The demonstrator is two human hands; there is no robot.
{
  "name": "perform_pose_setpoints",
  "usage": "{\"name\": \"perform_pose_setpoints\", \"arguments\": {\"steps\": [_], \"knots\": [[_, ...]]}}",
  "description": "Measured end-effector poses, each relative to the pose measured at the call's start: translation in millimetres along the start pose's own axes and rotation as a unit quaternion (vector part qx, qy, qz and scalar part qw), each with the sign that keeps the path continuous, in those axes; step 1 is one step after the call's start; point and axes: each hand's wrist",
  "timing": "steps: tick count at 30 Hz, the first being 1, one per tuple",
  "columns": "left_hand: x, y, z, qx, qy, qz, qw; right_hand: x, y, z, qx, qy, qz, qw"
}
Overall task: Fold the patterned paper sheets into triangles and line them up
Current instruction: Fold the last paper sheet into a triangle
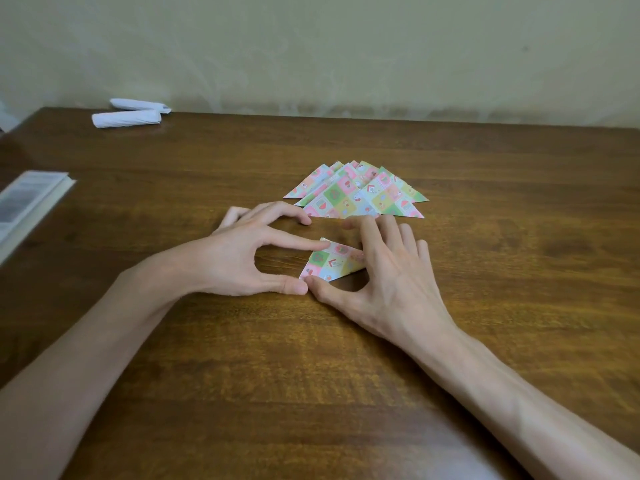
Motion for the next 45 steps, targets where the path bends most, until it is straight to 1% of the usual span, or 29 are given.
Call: {"name": "perform_pose_setpoints", "arguments": {"steps": [3, 7, 12, 15, 19, 23, 26, 31, 33, 38, 42, 45], "knots": [[5.3, 0.3, -1.8, -0.006, -0.004, -0.031, 1.0, 1.9, 0.4, -2.1, 0.002, -0.014, -0.002, 1.0], [3.2, 0.3, -2.9, -0.014, 0.014, -0.023, 1.0, 2.5, 0.8, -2.5, 0.004, -0.029, -0.006, 1.0], [3.0, 0.4, -5.5, -0.022, 0.025, -0.02, 0.999, -1.5, -2.4, -8.3, 0.02, -0.091, 0.021, 0.995], [3.3, 0.8, -5.5, -0.022, 0.03, -0.013, 0.999, -2.5, -3.7, -10.2, 0.018, -0.098, 0.03, 0.995], [6.1, 2.4, -5.8, -0.025, 0.033, -0.038, 0.998, -3.6, -4.3, -9.0, 0.015, -0.104, 0.025, 0.994], [5.6, 1.6, -8.8, -0.029, 0.031, -0.033, 0.999, -6.4, -5.3, -15.7, 0.022, -0.157, 0.032, 0.987], [6.4, 2.1, -7.8, -0.026, 0.034, -0.037, 0.998, -6.3, -6.0, -16.0, 0.015, -0.153, 0.029, 0.988], [16.3, 1.7, -10.6, -0.041, 0.022, -0.093, 0.995, -6.4, -7.4, -17.2, 0.02, -0.167, 0.031, 0.985], [16.9, 1.0, -11.1, -0.042, 0.021, -0.09, 0.995, -6.8, -7.9, -20.6, 0.027, -0.195, 0.029, 0.98], [15.7, 0.4, -9.4, -0.034, 0.021, -0.089, 0.995, -6.1, -8.5, -21.8, 0.018, -0.2, 0.029, 0.979], [16.3, 0.2, -9.3, -0.024, 0.008, -0.097, 0.995, -4.9, -8.1, -24.7, 0.027, -0.239, 0.013, 0.971], [15.5, 1.2, -11.3, -0.001, -0.019, -0.103, 0.995, -4.8, -7.2, -25.0, 0.01, -0.226, 0.016, 0.974]]}}
Point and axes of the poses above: each hand's wrist, its own y-axis away from the middle knuckle, its own x-axis out of the palm, z = x × y, and after that the axes turned 5 degrees about -z, right-handed
